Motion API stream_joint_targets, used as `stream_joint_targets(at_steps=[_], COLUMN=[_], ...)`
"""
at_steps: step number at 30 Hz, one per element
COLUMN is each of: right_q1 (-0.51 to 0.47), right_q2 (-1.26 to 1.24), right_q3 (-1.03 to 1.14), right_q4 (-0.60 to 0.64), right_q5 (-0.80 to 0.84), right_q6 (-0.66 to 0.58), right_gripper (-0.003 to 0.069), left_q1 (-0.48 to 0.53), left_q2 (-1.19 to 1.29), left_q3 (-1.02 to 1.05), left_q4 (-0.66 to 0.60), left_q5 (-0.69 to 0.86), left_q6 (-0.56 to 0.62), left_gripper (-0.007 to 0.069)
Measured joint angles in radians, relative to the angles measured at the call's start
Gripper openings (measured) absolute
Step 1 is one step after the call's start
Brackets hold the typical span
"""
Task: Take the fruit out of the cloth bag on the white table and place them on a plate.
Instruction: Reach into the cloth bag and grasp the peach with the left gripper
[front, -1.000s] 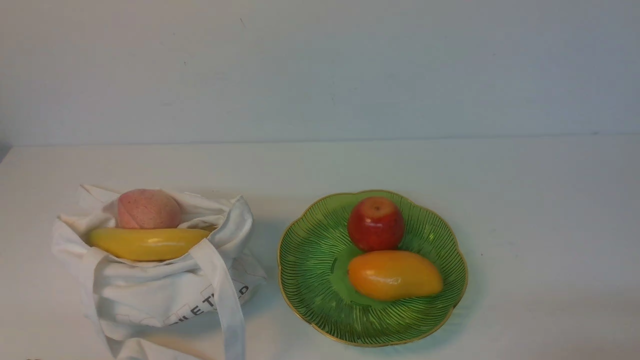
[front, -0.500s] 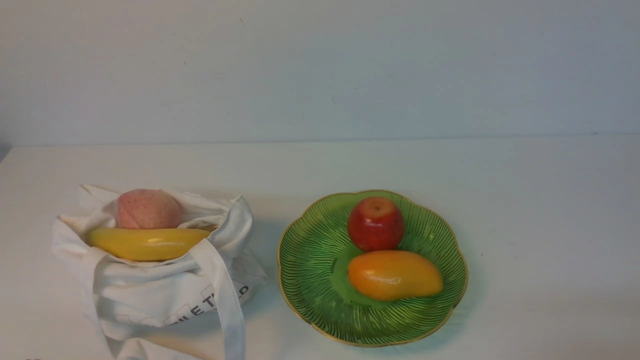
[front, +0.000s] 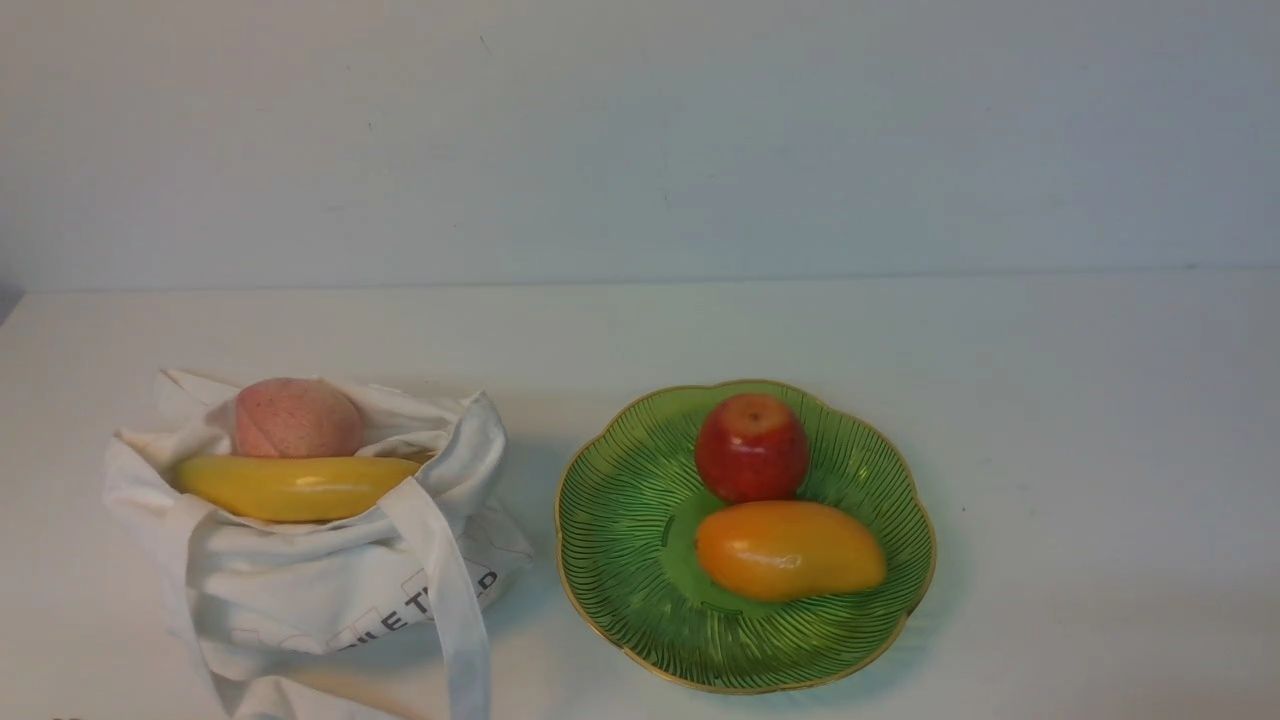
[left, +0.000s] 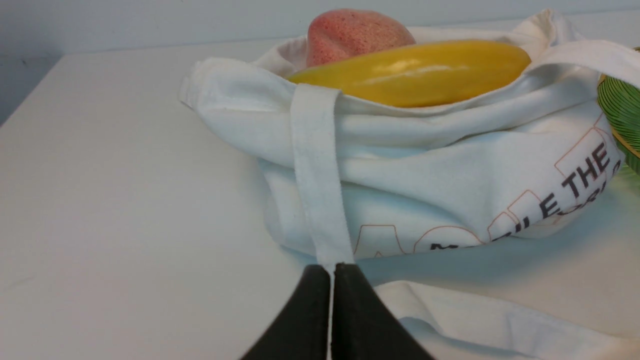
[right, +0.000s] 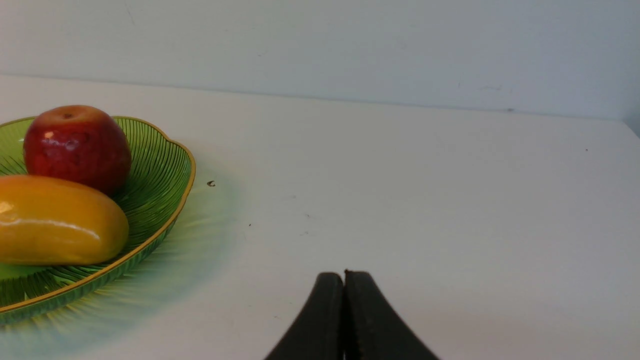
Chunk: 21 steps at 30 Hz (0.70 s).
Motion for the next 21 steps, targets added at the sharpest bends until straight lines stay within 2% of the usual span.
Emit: stream_joint_targets(at_steps=[17, 21], right_q1=[0.000, 0.000], right_q2=[0.000, 0.000], right_q3=[0.000, 0.000], right_q4=[0.000, 0.000], right_q5=[0.000, 0.000], right_q6=[0.000, 0.000], right_gripper=[-0.0013, -0.0013], left_q1=[0.000, 0.000], left_q2=[0.000, 0.000], left_q3=[0.000, 0.003], left_q4=[0.013, -0.135], left_q5=[-0.008, -0.117], left_q6=[-0.004, -0.102], left_gripper=[-0.0008, -0.0008])
